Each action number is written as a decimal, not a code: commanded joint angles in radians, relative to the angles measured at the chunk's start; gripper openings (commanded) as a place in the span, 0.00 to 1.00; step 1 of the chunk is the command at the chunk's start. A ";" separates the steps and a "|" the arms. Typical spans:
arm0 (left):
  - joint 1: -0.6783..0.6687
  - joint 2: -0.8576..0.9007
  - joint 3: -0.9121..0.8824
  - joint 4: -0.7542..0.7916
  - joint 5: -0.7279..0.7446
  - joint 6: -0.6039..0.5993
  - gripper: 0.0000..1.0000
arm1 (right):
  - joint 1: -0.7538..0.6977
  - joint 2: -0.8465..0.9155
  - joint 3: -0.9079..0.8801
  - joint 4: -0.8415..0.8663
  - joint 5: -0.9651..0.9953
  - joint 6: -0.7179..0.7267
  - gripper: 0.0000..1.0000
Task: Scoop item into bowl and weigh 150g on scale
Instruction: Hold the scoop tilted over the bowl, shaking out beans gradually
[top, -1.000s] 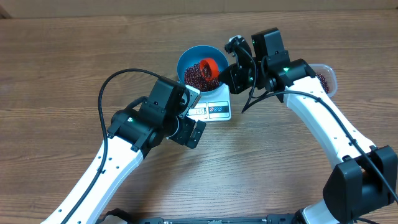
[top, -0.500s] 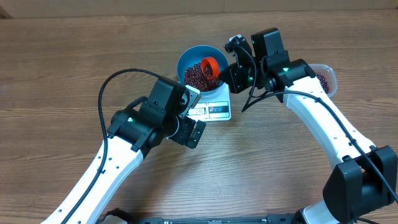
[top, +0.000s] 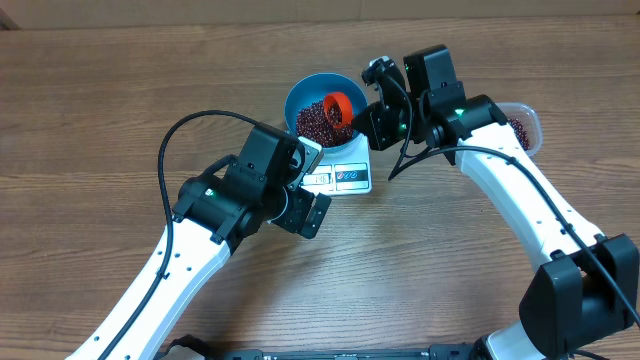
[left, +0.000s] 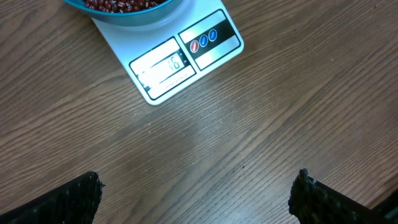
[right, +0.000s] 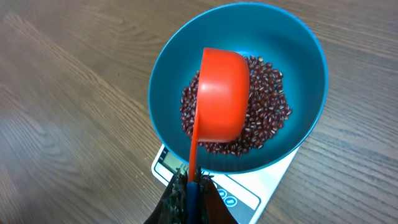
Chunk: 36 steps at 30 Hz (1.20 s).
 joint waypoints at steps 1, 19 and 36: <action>-0.005 -0.003 0.002 0.003 0.011 0.000 1.00 | 0.025 -0.036 0.028 -0.010 0.015 -0.097 0.04; -0.005 -0.003 0.002 0.004 0.011 0.000 1.00 | 0.018 -0.036 0.028 0.026 0.092 0.046 0.04; -0.005 -0.003 0.002 0.003 0.011 0.001 1.00 | 0.018 -0.036 0.028 0.025 0.092 0.050 0.04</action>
